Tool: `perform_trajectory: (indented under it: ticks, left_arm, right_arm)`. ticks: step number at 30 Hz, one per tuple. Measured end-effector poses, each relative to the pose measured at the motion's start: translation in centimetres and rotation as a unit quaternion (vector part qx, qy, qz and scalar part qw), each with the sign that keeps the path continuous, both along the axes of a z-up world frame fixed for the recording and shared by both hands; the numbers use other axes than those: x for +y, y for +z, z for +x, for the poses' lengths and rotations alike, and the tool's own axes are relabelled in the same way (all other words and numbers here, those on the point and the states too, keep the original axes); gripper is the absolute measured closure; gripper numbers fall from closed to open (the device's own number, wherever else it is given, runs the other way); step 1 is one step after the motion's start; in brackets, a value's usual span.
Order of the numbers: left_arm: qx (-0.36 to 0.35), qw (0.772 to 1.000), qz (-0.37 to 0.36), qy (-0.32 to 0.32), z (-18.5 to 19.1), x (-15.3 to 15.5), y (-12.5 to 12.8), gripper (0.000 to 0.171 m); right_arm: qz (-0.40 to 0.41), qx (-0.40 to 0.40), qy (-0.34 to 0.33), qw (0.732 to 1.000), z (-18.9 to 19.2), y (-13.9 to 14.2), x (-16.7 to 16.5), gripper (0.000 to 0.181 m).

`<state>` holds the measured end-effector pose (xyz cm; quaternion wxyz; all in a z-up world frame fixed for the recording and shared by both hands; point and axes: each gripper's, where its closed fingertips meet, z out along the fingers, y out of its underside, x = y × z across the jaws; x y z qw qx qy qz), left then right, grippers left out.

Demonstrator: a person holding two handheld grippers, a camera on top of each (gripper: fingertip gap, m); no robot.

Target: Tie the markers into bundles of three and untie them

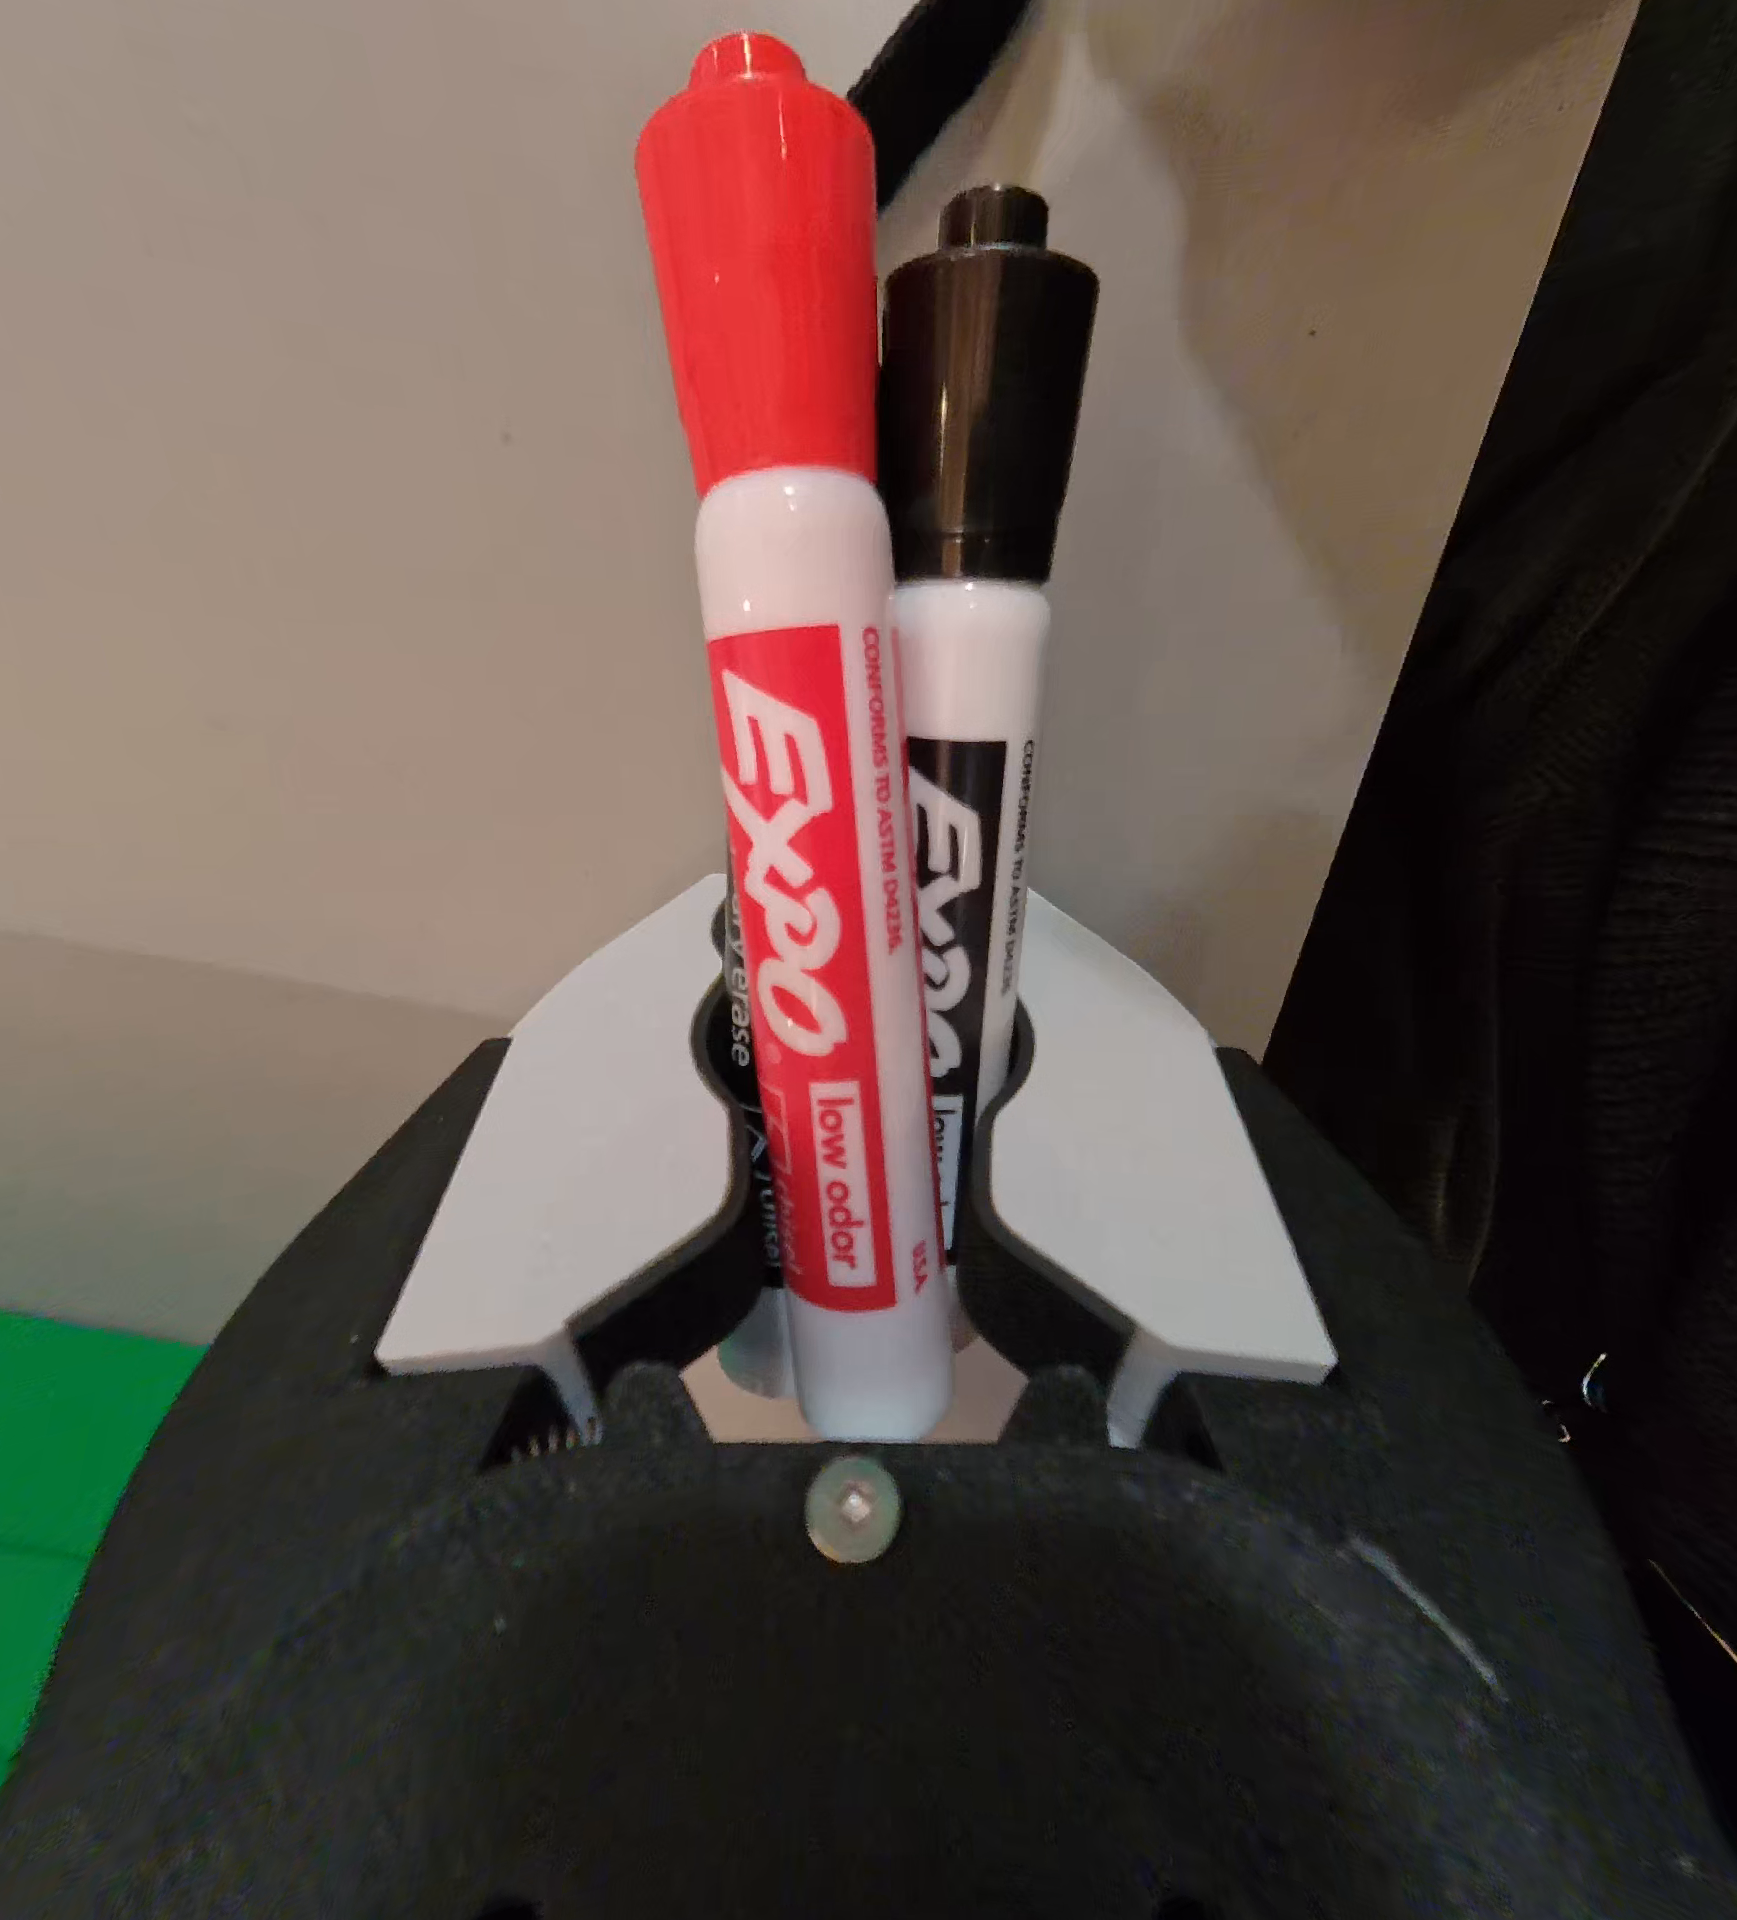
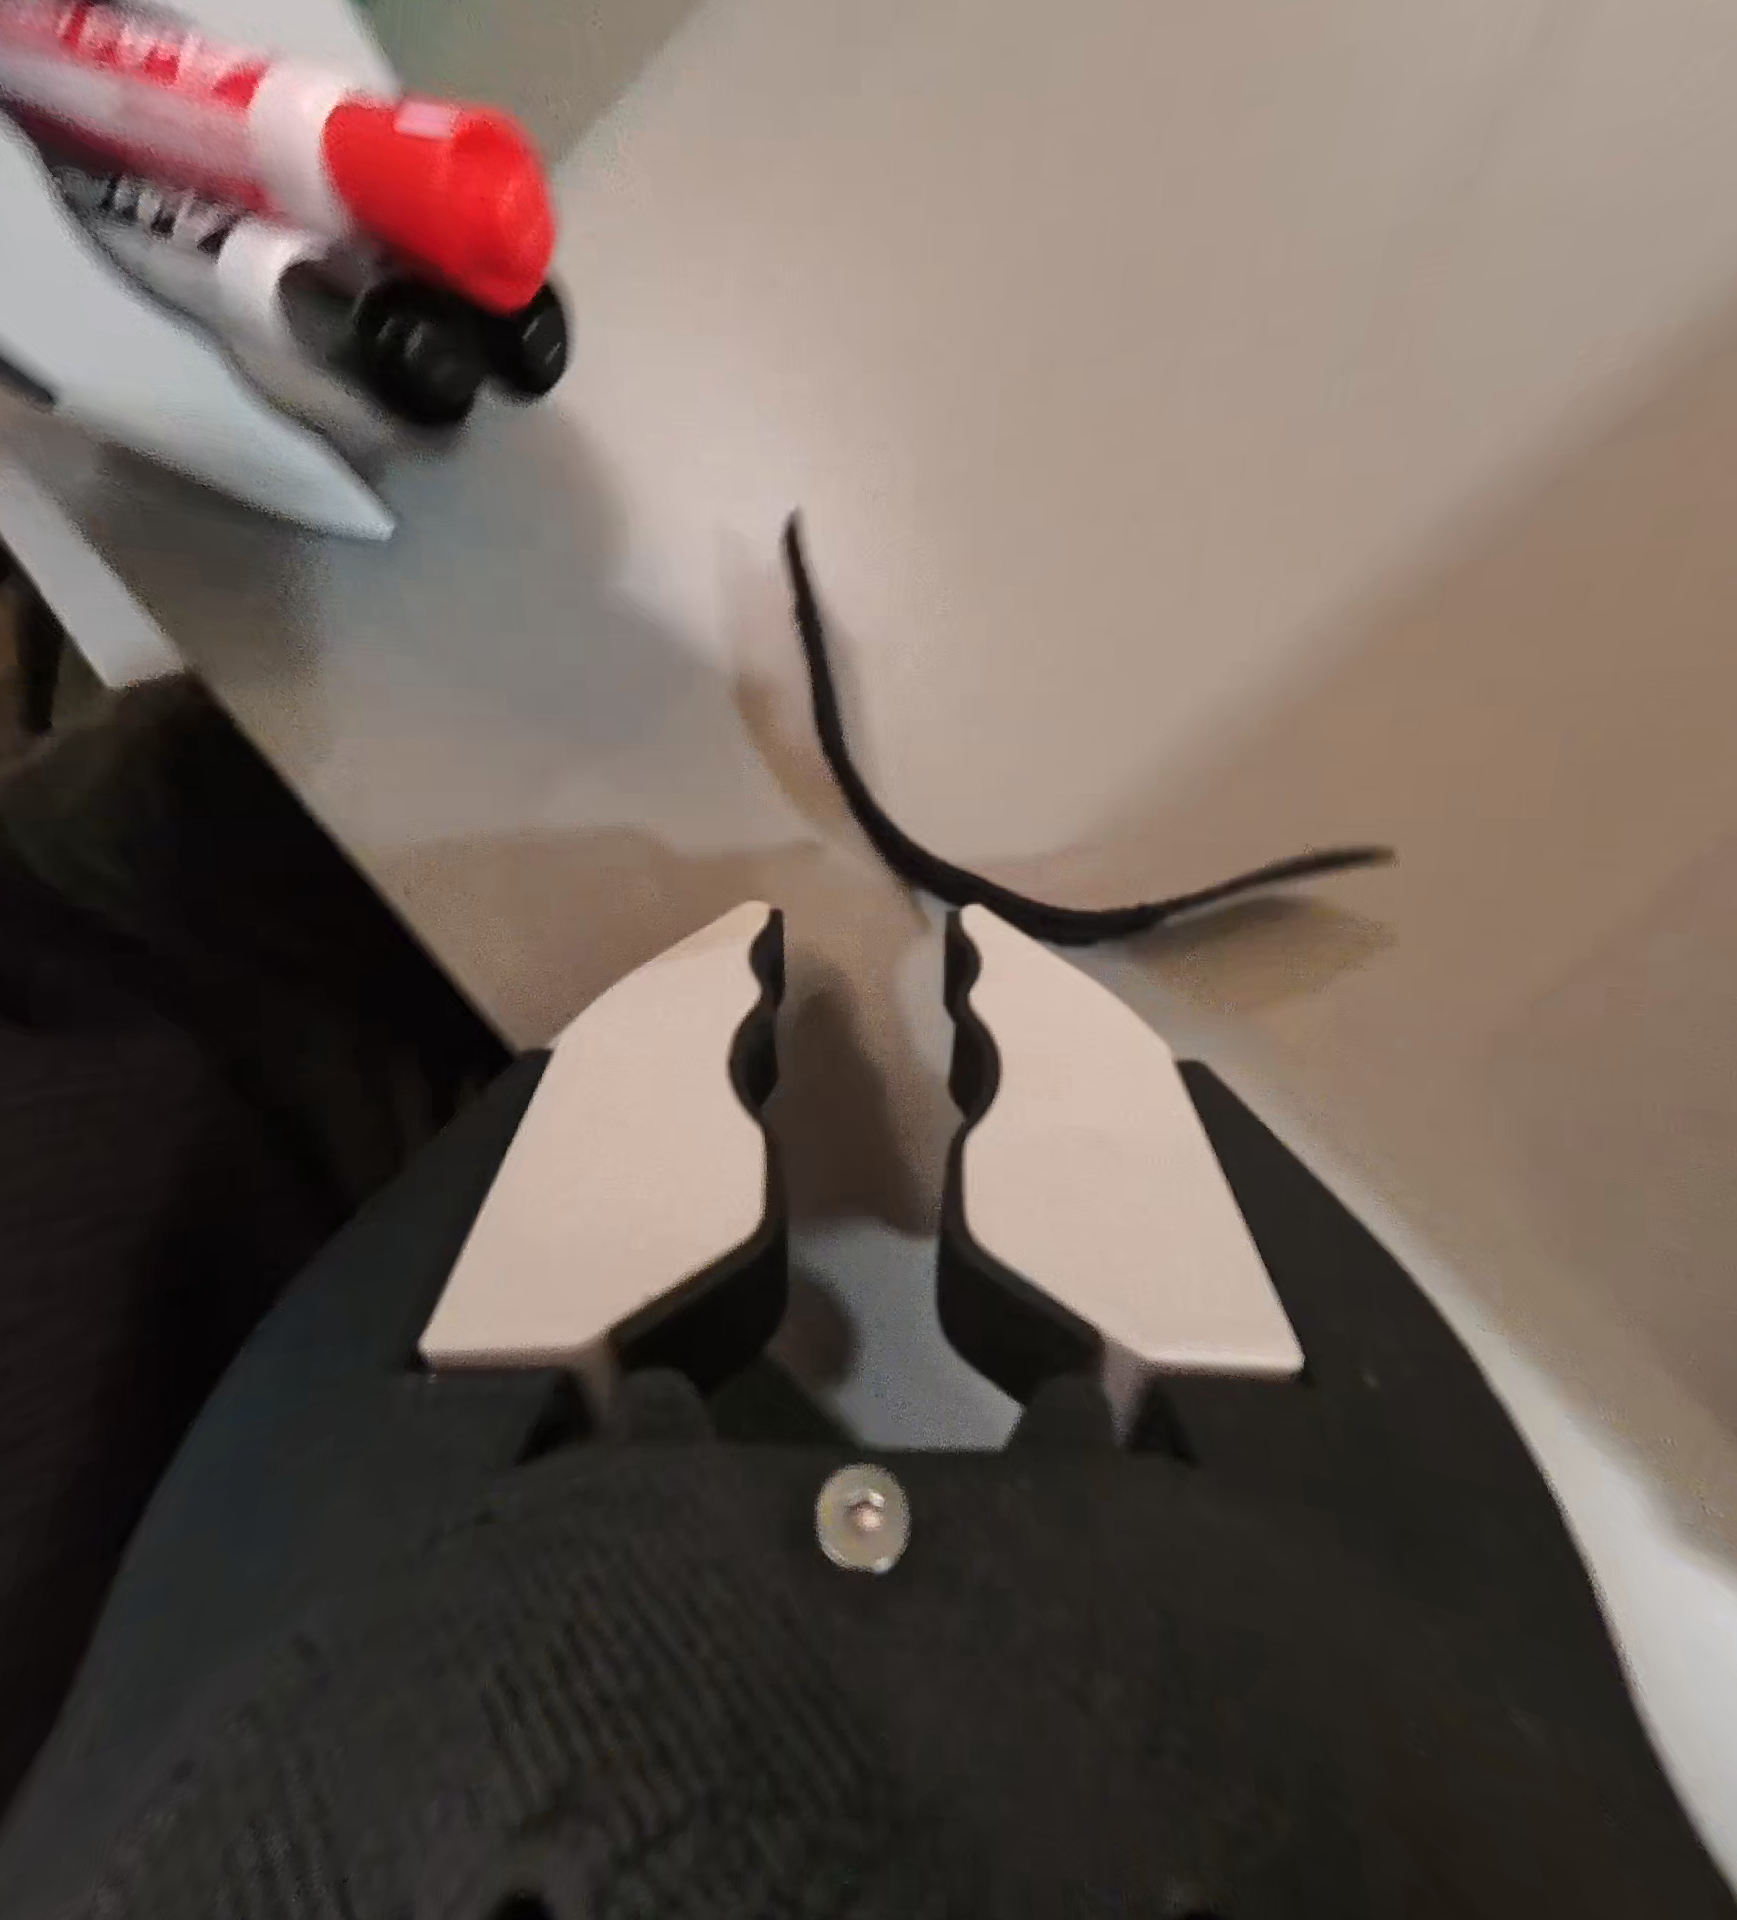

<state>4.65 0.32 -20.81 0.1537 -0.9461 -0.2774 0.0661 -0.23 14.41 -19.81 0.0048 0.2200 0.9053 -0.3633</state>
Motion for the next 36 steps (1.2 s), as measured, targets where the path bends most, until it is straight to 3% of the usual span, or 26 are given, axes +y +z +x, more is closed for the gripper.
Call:
perform_trajectory:
  ticks: [4,6,15,19,25,31,36]
  left_arm:
    - [0.000,1.000,0.000,0.000,-0.1,-0.2,0.1,0.125]
    - [-0.001,1.000,0.001,0.004,-0.1,-0.4,0.1,0.126]
    - [0.002,1.000,0.005,0.005,0.0,-0.4,0.4,0.125]
    - [0.001,1.000,0.004,0.000,0.2,-0.3,0.4,0.125]
    - [0.001,1.000,0.002,0.000,0.3,-0.4,0.4,0.125]
    - [0.002,1.000,0.003,0.002,0.3,-0.6,0.5,0.125]
    - [-0.004,1.000,0.000,0.000,0.5,-0.6,0.2,0.125]
  right_arm:
    - [-0.001,0.033,0.000,0.999,-3.8,-0.7,-0.8,0.139]
    - [-0.004,0.029,0.006,1.000,-5.0,-0.7,-1.3,0.125]
    - [-0.047,0.049,-0.044,0.997,-5.9,2.1,-2.2,0.070]
    - [0.040,0.059,-0.036,0.997,-5.4,-0.4,-3.1,0.053]
    - [0.074,0.086,-0.007,0.994,-6.0,-1.4,-4.6,0.060]
    - [0.071,0.063,-0.006,0.995,-6.0,-1.5,-4.0,0.090]
    - [0.069,0.065,0.000,0.996,-6.4,-1.2,-2.8,0.128]
